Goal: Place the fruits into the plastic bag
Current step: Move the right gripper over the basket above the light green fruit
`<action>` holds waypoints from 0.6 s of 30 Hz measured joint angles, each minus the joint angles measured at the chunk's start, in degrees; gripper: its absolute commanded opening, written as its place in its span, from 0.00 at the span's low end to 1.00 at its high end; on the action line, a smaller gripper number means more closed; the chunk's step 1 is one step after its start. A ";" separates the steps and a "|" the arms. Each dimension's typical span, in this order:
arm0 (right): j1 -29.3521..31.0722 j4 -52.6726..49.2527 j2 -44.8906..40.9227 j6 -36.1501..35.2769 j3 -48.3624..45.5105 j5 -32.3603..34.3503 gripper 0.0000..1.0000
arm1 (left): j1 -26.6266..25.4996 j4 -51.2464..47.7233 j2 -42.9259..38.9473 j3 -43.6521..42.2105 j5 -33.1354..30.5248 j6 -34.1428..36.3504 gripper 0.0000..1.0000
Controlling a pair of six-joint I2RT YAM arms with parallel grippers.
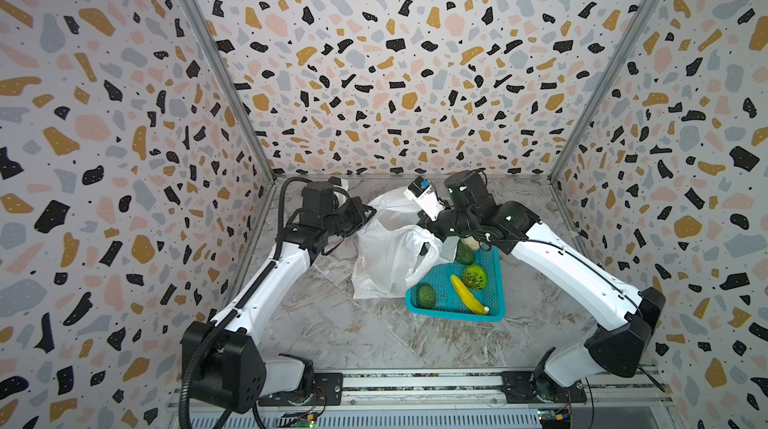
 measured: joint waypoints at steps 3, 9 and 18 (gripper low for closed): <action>-1.20 1.44 -0.42 0.81 0.00 4.04 0.99 | 0.00 -0.02 0.00 0.00 -0.42 0.00 0.00; -0.59 1.53 -0.24 2.10 -0.02 13.73 0.99 | 0.00 0.00 0.00 0.00 -0.72 -0.02 0.00; 0.46 -0.81 2.21 6.78 -2.54 32.44 0.99 | 0.00 -0.02 0.00 0.00 -0.74 -0.02 0.00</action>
